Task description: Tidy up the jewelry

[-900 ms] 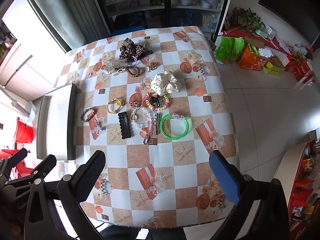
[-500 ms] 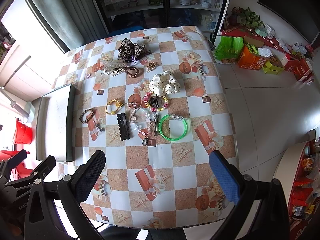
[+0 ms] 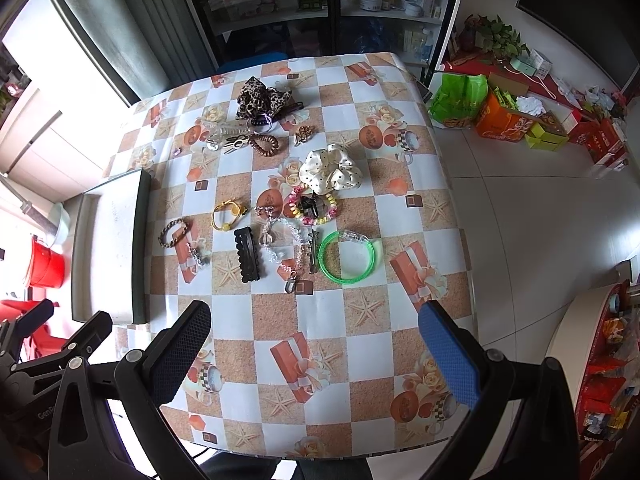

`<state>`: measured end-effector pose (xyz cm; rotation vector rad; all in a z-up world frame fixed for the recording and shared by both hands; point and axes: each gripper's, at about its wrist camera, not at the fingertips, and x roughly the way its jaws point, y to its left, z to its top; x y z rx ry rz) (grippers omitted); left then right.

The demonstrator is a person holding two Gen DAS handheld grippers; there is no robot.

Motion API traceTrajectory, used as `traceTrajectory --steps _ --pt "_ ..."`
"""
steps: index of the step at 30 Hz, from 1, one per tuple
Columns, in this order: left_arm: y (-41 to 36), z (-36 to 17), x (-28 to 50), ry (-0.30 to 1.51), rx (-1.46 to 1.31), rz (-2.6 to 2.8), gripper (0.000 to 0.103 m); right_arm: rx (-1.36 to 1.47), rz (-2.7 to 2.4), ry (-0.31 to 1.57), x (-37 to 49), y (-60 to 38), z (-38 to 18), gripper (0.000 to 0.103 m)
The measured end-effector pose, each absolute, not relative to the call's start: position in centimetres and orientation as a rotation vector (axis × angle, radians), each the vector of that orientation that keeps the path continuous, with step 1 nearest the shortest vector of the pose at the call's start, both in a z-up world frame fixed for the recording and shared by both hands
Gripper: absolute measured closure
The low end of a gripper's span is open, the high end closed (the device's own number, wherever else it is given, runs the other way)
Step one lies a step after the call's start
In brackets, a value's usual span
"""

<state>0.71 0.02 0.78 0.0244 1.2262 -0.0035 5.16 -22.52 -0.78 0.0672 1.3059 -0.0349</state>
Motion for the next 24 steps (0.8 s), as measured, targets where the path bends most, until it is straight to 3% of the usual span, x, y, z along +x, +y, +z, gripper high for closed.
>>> traceTrajectory --steps 24 --pt "-0.01 0.83 0.85 1.231 0.026 -0.003 0.0 0.066 -0.036 1.309 5.34 -22.43 -0.77 0.0"
